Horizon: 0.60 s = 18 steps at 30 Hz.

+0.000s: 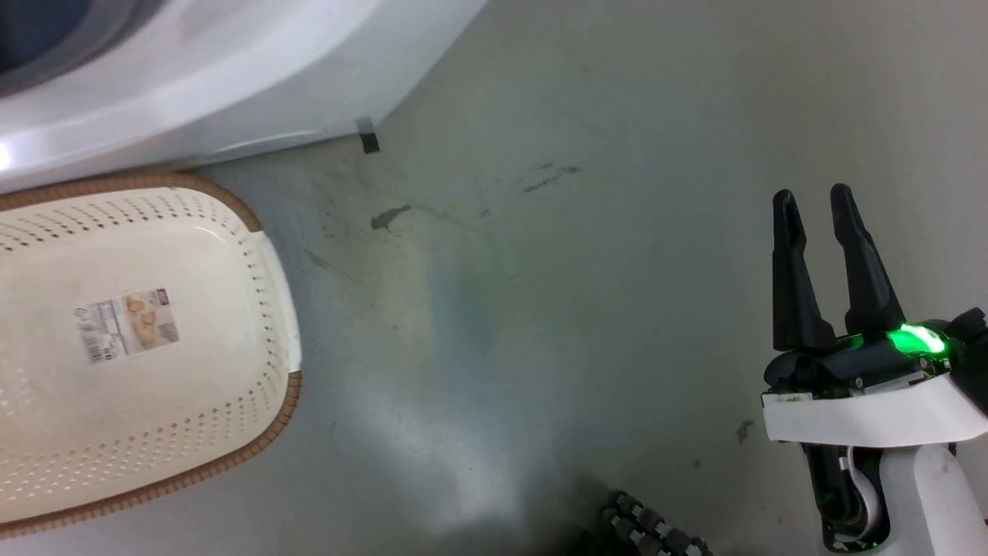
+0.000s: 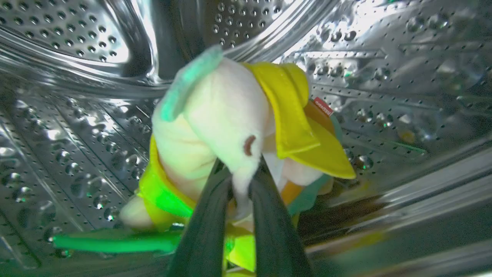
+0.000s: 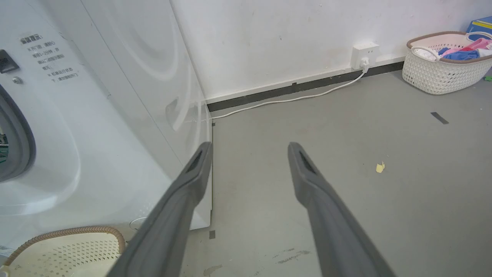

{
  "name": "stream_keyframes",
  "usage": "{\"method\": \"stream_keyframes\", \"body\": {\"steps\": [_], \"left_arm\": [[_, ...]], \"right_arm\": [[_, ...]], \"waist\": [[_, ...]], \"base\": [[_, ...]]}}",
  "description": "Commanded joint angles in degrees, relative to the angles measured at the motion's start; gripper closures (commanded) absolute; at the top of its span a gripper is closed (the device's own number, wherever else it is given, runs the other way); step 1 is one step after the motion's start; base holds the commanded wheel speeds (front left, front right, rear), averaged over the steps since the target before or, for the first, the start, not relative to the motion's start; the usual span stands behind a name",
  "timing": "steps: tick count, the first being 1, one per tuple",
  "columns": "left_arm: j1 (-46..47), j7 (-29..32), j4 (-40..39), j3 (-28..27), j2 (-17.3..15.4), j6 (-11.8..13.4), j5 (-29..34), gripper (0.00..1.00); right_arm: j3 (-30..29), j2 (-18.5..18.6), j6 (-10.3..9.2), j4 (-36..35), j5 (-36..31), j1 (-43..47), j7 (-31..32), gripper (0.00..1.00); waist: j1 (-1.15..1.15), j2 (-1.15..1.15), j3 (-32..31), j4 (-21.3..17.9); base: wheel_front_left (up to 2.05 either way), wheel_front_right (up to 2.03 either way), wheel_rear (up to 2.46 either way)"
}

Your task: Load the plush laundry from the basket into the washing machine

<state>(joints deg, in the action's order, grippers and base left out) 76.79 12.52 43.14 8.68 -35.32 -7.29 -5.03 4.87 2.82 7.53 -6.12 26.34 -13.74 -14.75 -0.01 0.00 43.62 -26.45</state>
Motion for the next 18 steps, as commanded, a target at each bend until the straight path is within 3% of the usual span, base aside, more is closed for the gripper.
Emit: {"method": "stream_keyframes", "body": {"steps": [1,8,9,10,16,18], "left_arm": [[1.2,0.3,1.3,0.3,-0.5,-0.2,0.4,1.0],[1.9,-1.6,6.3,1.7,0.0,-0.2,0.0,1.0],[1.8,-2.1,6.8,2.0,0.3,-0.2,-0.3,0.63],[1.6,-2.6,7.4,2.2,0.7,-0.2,-0.5,0.0],[-0.9,-7.1,10.6,3.0,3.7,-0.2,-2.5,0.0],[-3.4,-10.7,11.8,3.7,6.0,-0.2,-3.9,0.0]], "right_arm": [[0.1,0.1,-0.04,0.0,0.4,-1.0,-0.2,0.0],[-0.7,0.1,-0.04,0.3,-0.5,-1.3,-0.2,0.0],[-0.9,0.1,-0.04,0.3,-0.8,-1.4,-0.2,0.0],[-1.0,0.1,-0.04,0.3,-1.1,-1.5,-0.2,0.0],[-2.3,0.1,-0.04,0.2,-3.5,-1.4,-0.2,0.0],[-3.2,0.1,-0.04,0.3,-5.3,-0.5,-0.2,0.0]], "waist": [[0.01,0.0,0.4,-0.2],[0.01,0.0,-0.4,1.3],[0.01,0.0,-0.8,1.6],[0.01,0.0,-1.2,2.0],[0.01,0.0,-5.6,5.2],[0.01,0.0,-9.3,7.5]], "base": [[0.0,0.0,0.0],[0.0,0.0,0.0],[0.0,0.0,0.0],[0.0,0.0,0.0],[0.0,0.0,0.0],[0.0,0.0,0.0]]}}
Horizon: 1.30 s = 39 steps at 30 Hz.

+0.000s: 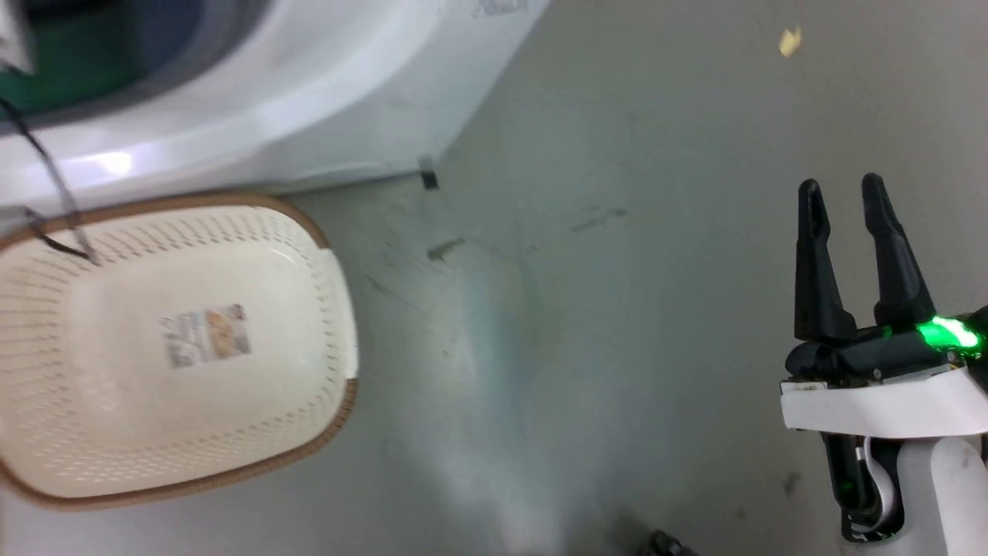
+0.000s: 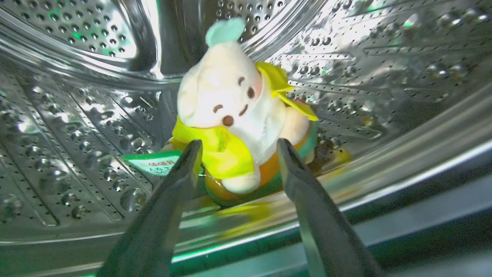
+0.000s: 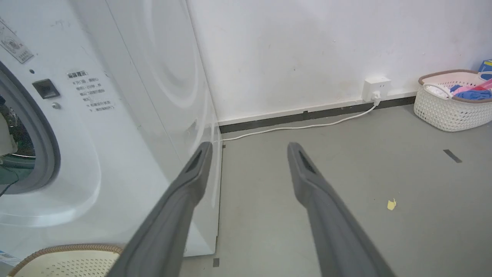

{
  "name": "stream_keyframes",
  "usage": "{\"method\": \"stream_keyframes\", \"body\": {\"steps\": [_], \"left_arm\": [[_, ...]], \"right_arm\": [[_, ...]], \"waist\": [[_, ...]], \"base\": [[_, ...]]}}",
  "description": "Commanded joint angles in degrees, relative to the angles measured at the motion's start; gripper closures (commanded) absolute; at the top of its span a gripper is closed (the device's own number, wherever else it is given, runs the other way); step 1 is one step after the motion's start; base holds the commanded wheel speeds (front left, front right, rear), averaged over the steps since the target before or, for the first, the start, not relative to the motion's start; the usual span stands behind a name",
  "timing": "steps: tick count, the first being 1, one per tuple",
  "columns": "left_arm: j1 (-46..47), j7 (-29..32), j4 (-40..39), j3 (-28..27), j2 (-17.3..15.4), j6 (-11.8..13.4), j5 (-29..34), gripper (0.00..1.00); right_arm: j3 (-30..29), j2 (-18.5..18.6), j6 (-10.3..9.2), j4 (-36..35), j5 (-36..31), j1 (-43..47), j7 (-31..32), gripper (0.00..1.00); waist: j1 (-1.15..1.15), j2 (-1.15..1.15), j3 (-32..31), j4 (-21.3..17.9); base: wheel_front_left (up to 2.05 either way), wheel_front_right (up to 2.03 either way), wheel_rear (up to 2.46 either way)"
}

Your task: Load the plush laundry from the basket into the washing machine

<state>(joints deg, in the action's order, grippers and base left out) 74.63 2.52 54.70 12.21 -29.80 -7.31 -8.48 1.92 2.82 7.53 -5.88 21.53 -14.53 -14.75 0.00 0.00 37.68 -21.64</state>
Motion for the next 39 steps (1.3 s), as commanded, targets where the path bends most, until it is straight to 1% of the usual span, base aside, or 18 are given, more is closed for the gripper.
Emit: {"method": "stream_keyframes", "body": {"steps": [1,2,3,5,8,10,13,15,16,18,19,20,21,24,25,26,35,39], "left_arm": [[-1.2,-0.7,0.3,0.2,0.5,-0.2,-0.4,0.0],[-3.3,-3.2,0.9,0.6,2.2,-0.2,-2.2,0.0],[-3.3,-3.2,0.9,0.6,2.2,-0.2,-2.2,0.0],[-6.8,-6.8,2.1,-0.8,5.1,-0.2,-6.8,0.0],[-9.5,-9.5,1.8,0.0,5.9,-0.2,-8.3,0.0],[-14.3,-13.9,0.4,1.6,7.0,-0.2,-9.9,0.0],[-18.2,-15.5,-1.6,3.4,8.5,-0.2,-11.6,0.0],[-24.2,-17.0,-6.3,4.5,9.6,-0.2,-12.6,0.0],[-24.2,-17.0,-6.3,4.5,9.6,-0.2,-12.6,0.0],[-28.7,-17.4,-10.4,3.9,10.3,0.3,-13.0,0.0],[-30.9,-17.4,-13.2,3.3,10.9,0.8,-13.1,0.0],[-36.5,-17.5,-19.5,0.8,12.9,1.9,-14.7,0.0],[-36.5,-17.5,-19.5,0.8,12.9,1.9,-14.7,0.0],[-44.8,-17.5,-28.4,-1.9,14.8,4.5,-14.5,0.0],[-50.0,-17.5,-33.3,-2.7,15.9,5.8,-13.4,0.0],[-50.0,-17.5,-33.3,-2.7,15.9,5.8,-13.4,0.0],[-67.0,-17.5,-46.1,-3.1,18.3,10.3,-6.7,0.0],[-71.6,-17.5,-49.5,-3.0,19.3,10.8,-4.9,0.0]], "right_arm": [[-0.2,0.1,-0.04,0.1,-0.5,0.3,-0.2,0.0],[-0.6,0.1,-0.04,0.1,-1.8,1.0,-0.2,0.0],[-0.6,0.1,-0.04,0.1,-1.8,1.0,-0.2,0.0],[-1.0,0.1,-0.04,0.3,-3.9,2.2,-0.2,0.0],[-1.0,0.1,-0.04,0.5,-5.1,2.8,-0.2,0.0],[-1.3,0.1,-0.04,0.6,-6.4,4.0,-0.2,0.0],[-1.9,0.1,-0.04,0.9,-7.1,5.1,-0.2,0.0],[-2.1,0.1,-0.04,1.2,-8.2,7.0,-0.2,0.0],[-2.1,0.1,-0.04,1.2,-8.2,7.0,-0.2,0.0],[-2.0,0.1,-0.04,1.3,-8.7,8.1,-0.2,0.0],[-2.0,0.1,-0.04,1.2,-8.9,8.7,-0.2,0.0],[-2.4,0.1,-0.04,1.1,-9.2,9.8,-0.2,0.0],[-2.4,0.1,-0.04,1.1,-9.2,9.8,-0.2,0.0],[-2.7,0.1,-0.04,1.2,-9.5,11.2,-0.2,0.0],[-2.9,0.1,-0.04,1.2,-9.5,12.2,-0.2,0.0],[-2.9,0.1,-0.04,1.2,-9.5,12.2,-0.2,0.0],[-1.8,0.1,-0.04,2.1,-9.9,15.7,-0.2,0.0],[-1.9,0.1,-0.04,2.8,-9.9,17.0,-0.3,0.0]], "waist": [[0.0,0.0,-3.4,2.7],[0.0,0.0,-6.1,4.3],[0.0,0.0,-6.1,4.3],[0.0,0.0,-10.7,6.9],[0.0,0.0,-13.5,8.3],[0.0,0.0,-17.8,10.4],[0.0,0.0,-20.5,12.0],[0.0,0.0,-24.1,14.3],[0.0,0.0,-24.1,14.3],[0.0,0.0,-26.0,15.5],[0.0,0.0,-26.9,16.1],[0.0,0.0,-28.3,17.4],[0.0,0.0,-28.3,17.4],[0.0,0.0,-29.9,18.7],[0.0,0.0,-30.9,19.5],[0.0,0.0,-30.9,19.5],[0.0,0.0,-34.2,20.7],[0.0,0.0,-35.2,20.6]], "base": [[0.0,0.0,0.0],[0.0,0.0,0.0],[0.0,0.0,0.0],[0.0,0.0,0.0],[0.0,0.0,0.0],[0.0,0.0,0.0],[0.0,0.0,0.0],[0.0,0.0,0.0],[0.0,0.0,0.0],[0.0,0.0,0.0],[0.0,0.0,0.0],[0.0,0.0,0.0],[0.0,0.0,0.0],[0.0,0.0,0.0],[0.0,0.0,0.0],[0.0,0.0,0.0],[0.0,0.0,0.0],[0.0,0.0,0.0]]}}
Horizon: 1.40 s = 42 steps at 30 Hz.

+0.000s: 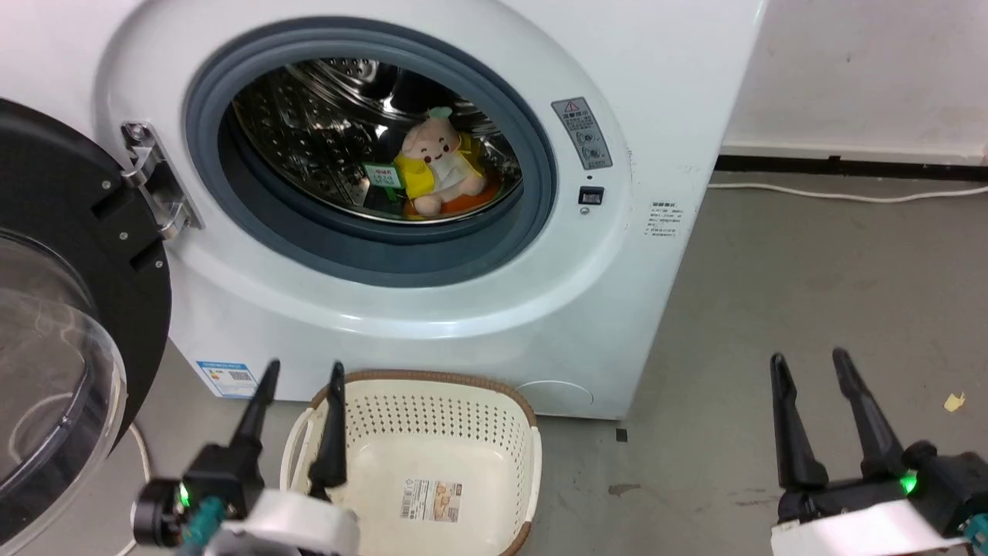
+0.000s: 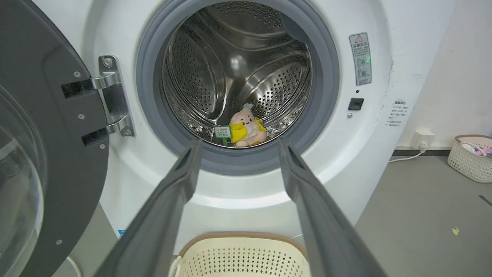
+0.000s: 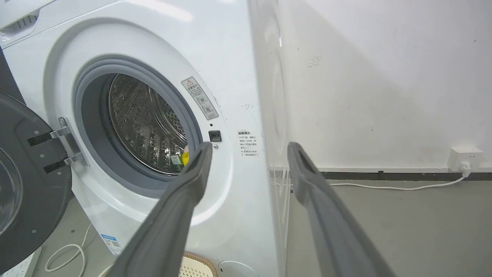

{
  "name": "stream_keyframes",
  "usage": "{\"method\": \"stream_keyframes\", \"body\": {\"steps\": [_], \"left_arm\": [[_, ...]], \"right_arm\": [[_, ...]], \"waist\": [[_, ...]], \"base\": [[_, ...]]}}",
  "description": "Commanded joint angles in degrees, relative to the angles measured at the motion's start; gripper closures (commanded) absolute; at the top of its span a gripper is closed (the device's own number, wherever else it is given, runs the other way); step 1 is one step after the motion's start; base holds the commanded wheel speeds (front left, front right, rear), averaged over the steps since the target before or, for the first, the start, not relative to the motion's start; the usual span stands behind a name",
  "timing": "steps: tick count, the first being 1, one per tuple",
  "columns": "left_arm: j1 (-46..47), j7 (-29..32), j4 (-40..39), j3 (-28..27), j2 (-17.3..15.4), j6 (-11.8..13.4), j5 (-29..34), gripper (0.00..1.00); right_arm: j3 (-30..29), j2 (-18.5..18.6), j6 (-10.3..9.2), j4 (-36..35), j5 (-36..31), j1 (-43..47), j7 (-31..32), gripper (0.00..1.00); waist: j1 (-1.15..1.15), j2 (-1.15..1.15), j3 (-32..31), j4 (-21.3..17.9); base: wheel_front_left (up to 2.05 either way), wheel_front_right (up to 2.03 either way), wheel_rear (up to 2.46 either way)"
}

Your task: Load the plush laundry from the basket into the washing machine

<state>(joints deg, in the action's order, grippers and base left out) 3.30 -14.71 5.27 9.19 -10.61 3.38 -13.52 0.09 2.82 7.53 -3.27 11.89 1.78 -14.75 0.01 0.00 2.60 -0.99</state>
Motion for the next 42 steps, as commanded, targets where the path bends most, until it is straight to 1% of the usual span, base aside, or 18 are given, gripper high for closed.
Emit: {"method": "stream_keyframes", "body": {"steps": [1,6,21,22,42], "left_arm": [[-1.1,-0.3,-0.5,0.1,0.4,0.1,0.4,0.0],[-3.2,-0.3,-1.2,0.3,1.7,-0.4,0.5,0.0],[-2.3,-0.3,-0.2,-0.6,2.6,-1.1,1.9,0.0],[-2.7,0.0,-0.1,-0.6,2.5,-1.5,1.4,1.0],[-2.8,2.2,-0.9,-1.9,3.3,-1.8,3.1,1.0]], "right_arm": [[-0.1,0.1,-0.04,0.5,-0.2,1.1,-0.3,0.0],[-0.5,0.1,-0.04,1.2,-0.1,1.8,-0.3,0.0],[-0.6,0.1,-0.04,1.4,0.7,1.9,-0.3,0.0],[-0.5,0.0,0.0,1.3,0.3,1.3,0.0,1.0],[-0.5,0.0,-0.01,1.6,-1.5,0.8,2.2,1.0]], "waist": [[-0.01,0.0,-0.2,0.0],[-0.01,0.0,-0.4,0.0],[-0.01,0.0,-0.1,0.7],[-0.01,0.0,-0.1,0.8],[-0.01,0.0,-0.5,0.9]], "base": [[0.0,0.0,0.0],[0.0,0.0,0.0],[0.0,0.0,0.0],[0.0,0.0,0.0],[0.0,0.0,0.0]]}}
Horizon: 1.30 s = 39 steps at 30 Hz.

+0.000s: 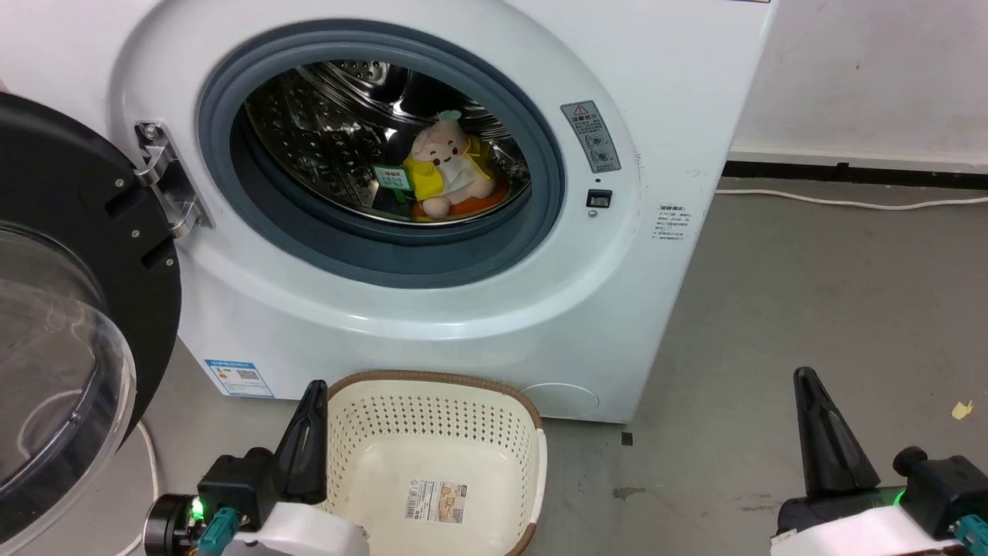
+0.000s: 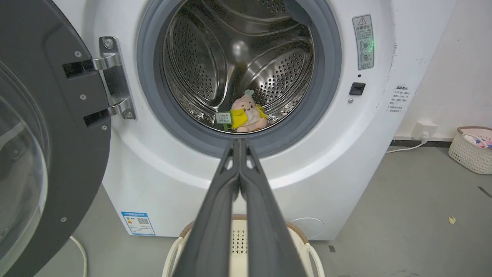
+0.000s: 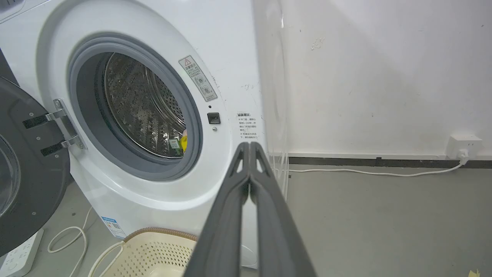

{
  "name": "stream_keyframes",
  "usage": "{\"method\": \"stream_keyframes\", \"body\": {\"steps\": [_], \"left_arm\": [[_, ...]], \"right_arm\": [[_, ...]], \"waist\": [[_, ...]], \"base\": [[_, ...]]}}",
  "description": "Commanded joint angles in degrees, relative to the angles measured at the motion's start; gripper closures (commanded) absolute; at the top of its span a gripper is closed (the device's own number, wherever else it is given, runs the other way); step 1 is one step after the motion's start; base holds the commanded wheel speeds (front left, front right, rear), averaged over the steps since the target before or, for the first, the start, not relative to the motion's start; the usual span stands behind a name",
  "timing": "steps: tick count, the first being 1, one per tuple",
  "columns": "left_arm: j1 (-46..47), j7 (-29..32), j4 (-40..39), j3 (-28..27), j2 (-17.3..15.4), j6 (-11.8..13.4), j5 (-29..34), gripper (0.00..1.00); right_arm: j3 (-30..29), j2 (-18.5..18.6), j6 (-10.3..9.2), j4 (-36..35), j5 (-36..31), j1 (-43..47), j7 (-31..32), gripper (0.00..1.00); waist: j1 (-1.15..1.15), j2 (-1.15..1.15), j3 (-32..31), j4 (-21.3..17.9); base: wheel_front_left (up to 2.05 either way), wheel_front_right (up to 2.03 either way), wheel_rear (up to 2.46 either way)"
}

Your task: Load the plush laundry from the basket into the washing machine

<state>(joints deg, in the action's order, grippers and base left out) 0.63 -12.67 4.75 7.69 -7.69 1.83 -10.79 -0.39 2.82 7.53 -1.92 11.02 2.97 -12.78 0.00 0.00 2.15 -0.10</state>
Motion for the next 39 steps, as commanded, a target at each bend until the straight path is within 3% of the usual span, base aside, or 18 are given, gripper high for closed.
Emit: {"method": "stream_keyframes", "body": {"steps": [1,39], "left_arm": [[-0.1,0.3,-0.4,-0.4,0.4,-0.3,0.5,1.0],[-0.3,4.8,-2.0,-3.1,2.0,-0.8,4.3,1.0]], "right_arm": [[0.0,0.0,-0.01,0.3,-0.7,-0.4,0.3,1.0],[0.2,0.0,-0.02,0.9,-4.5,-1.4,4.9,1.0]], "waist": [[0.0,0.0,0.0,0.0],[0.0,0.0,-0.8,0.0]], "base": [[0.0,0.0,0.0],[0.0,0.0,0.0]]}}
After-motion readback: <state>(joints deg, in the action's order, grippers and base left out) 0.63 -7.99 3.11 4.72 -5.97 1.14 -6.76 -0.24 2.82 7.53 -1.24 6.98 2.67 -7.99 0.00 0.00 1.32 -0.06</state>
